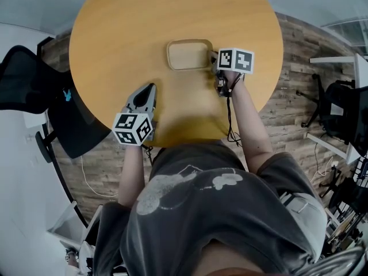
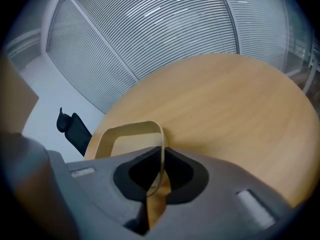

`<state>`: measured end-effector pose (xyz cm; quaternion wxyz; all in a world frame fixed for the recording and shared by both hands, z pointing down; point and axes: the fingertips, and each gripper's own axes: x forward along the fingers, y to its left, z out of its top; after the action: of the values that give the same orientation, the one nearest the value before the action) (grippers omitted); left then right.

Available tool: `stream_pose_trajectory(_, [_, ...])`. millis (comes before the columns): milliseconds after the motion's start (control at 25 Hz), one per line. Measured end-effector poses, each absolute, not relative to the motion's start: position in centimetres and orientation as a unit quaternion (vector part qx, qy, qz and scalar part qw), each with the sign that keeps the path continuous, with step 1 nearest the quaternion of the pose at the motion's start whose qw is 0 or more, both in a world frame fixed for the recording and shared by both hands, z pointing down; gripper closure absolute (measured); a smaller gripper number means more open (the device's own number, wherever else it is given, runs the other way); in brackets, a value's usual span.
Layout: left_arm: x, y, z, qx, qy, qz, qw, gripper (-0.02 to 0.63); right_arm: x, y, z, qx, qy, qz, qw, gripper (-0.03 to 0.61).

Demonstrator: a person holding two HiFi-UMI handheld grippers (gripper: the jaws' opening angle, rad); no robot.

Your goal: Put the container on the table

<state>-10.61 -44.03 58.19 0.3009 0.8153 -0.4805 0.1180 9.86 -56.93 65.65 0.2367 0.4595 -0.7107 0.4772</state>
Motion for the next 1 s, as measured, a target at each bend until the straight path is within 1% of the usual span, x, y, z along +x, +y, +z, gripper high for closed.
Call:
stream_pose_trajectory(680, [-11.3,-43.1,58.6,0.803,-0.499,0.128,0.300,0.614,9.7,-57.2,65.5,0.463,-0.715,0.468,0.234,0.555])
stream_pose_trajectory(1000, [-11.7,-42.5,58.4,0.799,-0.503,0.127,0.303,0.614,9.4,-56.9,65.2,0.460,-0.715,0.472,0.234,0.543])
